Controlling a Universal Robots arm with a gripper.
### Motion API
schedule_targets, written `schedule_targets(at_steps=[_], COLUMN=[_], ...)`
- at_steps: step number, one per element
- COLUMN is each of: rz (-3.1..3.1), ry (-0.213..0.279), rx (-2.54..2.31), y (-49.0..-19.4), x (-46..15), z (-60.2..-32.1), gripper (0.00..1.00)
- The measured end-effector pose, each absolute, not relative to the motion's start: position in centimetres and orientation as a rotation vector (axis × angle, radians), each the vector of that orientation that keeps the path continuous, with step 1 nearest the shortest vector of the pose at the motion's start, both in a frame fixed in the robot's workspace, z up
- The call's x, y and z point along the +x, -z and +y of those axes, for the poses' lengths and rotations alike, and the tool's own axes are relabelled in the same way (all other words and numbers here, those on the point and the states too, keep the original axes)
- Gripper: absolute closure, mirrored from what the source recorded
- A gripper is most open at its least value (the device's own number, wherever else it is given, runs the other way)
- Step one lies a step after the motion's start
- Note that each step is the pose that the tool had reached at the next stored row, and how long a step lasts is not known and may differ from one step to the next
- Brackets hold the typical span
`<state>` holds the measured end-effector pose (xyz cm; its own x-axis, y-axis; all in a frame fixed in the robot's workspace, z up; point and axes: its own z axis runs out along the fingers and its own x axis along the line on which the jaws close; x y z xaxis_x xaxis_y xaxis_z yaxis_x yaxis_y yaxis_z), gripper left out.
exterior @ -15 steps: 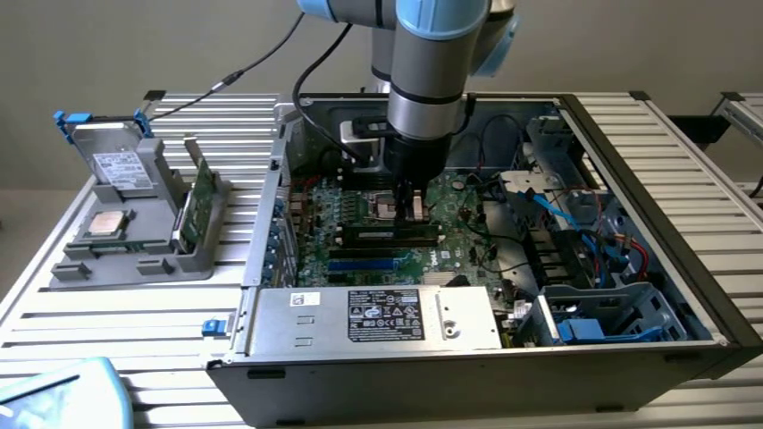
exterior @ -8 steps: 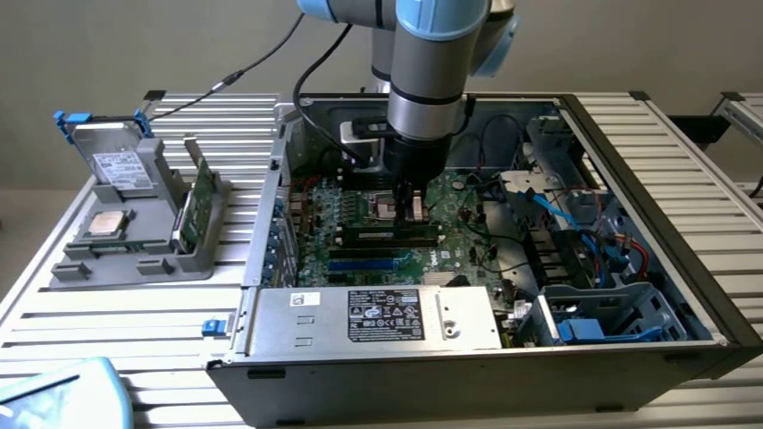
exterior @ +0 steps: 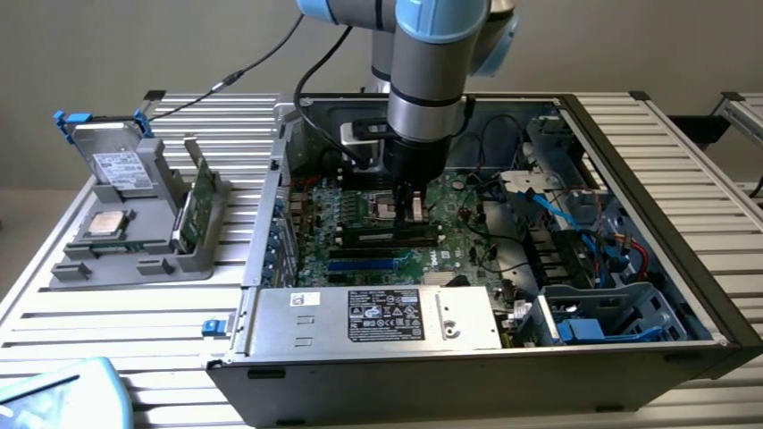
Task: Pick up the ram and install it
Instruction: 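Insert the ram into the slot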
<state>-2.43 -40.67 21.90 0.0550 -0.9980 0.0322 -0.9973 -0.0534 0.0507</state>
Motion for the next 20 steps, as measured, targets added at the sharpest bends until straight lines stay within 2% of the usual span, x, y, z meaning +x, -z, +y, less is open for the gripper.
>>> schedule_targets(at_steps=[20], rz=[-2.122], ry=[0.027], rx=[2.24], y=[-22.14], x=[-2.44], z=[-40.64], gripper=[0.86])
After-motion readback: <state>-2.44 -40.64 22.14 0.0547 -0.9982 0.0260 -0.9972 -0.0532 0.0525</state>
